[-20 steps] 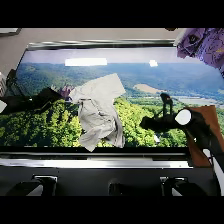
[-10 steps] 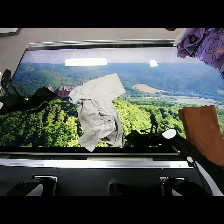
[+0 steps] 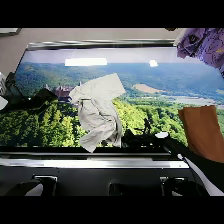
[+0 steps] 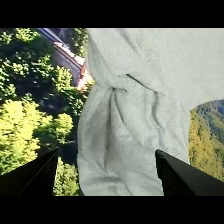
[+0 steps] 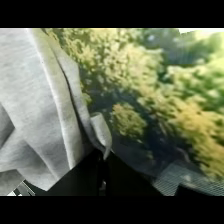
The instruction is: Fold the clothes and pants, and hang the long-sleeved shirts on hangers.
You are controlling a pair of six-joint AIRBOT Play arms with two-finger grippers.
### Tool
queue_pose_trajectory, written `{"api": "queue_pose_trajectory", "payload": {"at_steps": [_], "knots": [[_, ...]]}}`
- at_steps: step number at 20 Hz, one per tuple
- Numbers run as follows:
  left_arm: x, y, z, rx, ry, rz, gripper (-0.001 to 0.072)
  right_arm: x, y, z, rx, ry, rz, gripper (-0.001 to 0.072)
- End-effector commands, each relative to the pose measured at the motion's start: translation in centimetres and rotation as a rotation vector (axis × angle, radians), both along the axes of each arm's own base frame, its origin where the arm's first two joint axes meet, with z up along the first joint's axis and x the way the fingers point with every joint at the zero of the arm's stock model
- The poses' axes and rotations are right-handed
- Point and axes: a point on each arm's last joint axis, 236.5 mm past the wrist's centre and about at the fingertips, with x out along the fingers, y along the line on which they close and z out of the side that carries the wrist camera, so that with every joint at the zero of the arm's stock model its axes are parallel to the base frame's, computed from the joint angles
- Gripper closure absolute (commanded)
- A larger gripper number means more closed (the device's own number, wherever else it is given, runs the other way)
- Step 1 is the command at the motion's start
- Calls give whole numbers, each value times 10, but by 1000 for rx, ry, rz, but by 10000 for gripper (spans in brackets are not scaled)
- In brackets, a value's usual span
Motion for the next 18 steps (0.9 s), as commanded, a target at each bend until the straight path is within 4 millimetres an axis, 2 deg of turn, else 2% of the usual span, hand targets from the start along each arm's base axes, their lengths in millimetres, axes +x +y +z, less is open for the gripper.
{"api": "queue_pose_trajectory", "payload": {"at_steps": [1,5,9,12,13,14,15,16,18], "knots": [[25,8,-42,-41,52,24,-5,1,3,6,10,-29,12,680],[76,-7,-95,-151,-2,13,2,2,4,14,18,-38,6,680],[119,-20,-125,-242,-23,6,2,2,3,16,17,-48,12,680],[138,-29,-147,-263,8,-11,3,3,1,16,0,-64,13,680],[142,-35,-151,-278,19,-25,116,5,0,16,-4,-68,9,680],[143,-39,-154,-288,32,-42,376,6,-1,16,-7,-73,5,680],[143,-43,-153,-302,41,-61,672,9,-2,17,-15,-85,-3,680],[144,-46,-149,-312,41,-74,689,13,-4,20,-22,-106,-14,680],[150,-45,-125,-323,11,-108,692,28,-12,33,-70,-183,-25,681]]}}
